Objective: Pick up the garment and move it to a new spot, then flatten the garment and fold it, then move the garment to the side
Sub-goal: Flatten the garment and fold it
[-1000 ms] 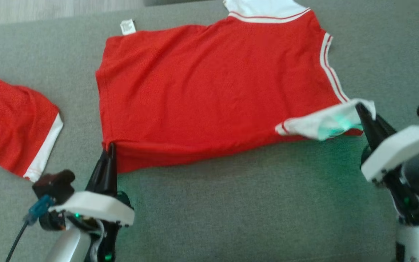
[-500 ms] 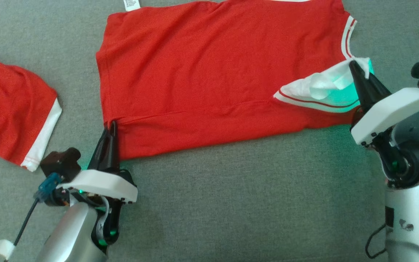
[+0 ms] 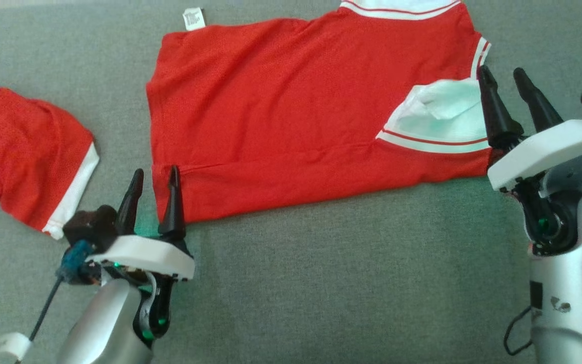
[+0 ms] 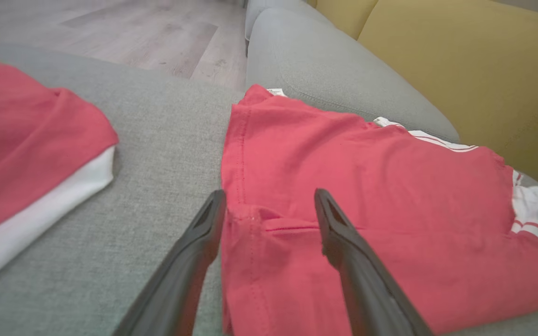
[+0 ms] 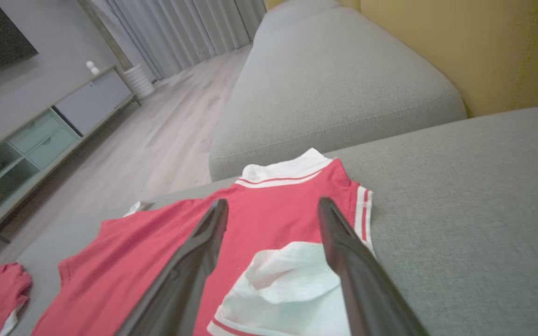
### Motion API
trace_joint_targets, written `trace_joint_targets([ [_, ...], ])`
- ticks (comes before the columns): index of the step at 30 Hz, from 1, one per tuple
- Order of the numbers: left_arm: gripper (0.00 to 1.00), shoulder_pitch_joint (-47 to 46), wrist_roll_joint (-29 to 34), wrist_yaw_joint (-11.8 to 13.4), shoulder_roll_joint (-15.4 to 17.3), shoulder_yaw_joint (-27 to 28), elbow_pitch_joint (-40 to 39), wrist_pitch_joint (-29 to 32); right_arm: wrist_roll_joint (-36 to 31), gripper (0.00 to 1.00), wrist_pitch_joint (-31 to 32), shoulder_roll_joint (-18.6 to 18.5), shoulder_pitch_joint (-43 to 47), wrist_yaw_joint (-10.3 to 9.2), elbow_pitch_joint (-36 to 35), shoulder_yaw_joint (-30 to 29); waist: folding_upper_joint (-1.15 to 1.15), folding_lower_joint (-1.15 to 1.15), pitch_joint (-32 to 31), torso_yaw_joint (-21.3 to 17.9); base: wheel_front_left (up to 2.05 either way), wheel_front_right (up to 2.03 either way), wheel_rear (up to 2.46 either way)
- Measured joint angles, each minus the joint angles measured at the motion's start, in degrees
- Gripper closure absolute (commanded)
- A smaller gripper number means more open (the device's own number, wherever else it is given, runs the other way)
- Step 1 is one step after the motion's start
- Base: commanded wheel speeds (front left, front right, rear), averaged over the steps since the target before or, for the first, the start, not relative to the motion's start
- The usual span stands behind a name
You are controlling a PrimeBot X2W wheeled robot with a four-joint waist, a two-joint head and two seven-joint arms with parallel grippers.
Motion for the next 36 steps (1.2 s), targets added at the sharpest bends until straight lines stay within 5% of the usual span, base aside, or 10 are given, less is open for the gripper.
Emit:
trace_joint_targets([
  [10,0.0,6.9,4.0,4.4,1.5,-3.4,-2.2,1.1,1.0,0.0,0.0,0.0,7.3,0.0,-2.3,-2.0,0.0,-0.01,-2.9,-0.6,0.0,0.0,0.0],
  [20,0.0,3.4,6.9,9.4,1.0,-4.3,3.6,2.2,1.5,0.0,-0.1,0.0,8.2,0.0,-1.1,-2.5,0.0,0.0,-1.9,-2.0,0.0,0.0,0.0],
  [25,0.0,2.3,6.9,9.2,0.2,-4.7,5.5,3.6,1.5,0.0,-0.1,0.0,8.2,0.0,0.3,-2.8,0.0,0.0,-1.3,-2.2,0.0,0.0,0.0],
  [26,0.63,1.9,6.9,8.9,0.2,-4.8,5.7,4.0,1.4,0.0,-0.1,0.0,8.2,0.0,0.5,-2.9,0.0,0.0,-1.2,-2.2,0.0,0.0,0.0],
  [27,1.0,1.6,6.8,8.6,0.2,-4.9,5.8,4.3,1.4,0.0,0.0,0.0,8.2,0.0,0.7,-3.1,0.0,0.0,-1.0,-2.2,0.0,0.0,0.0],
  [36,1.0,1.0,6.3,7.7,-0.4,-5.2,6.3,2.9,-5.4,0.0,1.0,0.0,6.4,0.0,9.2,-8.3,0.0,0.0,-0.3,-1.5,0.0,0.0,0.0],
])
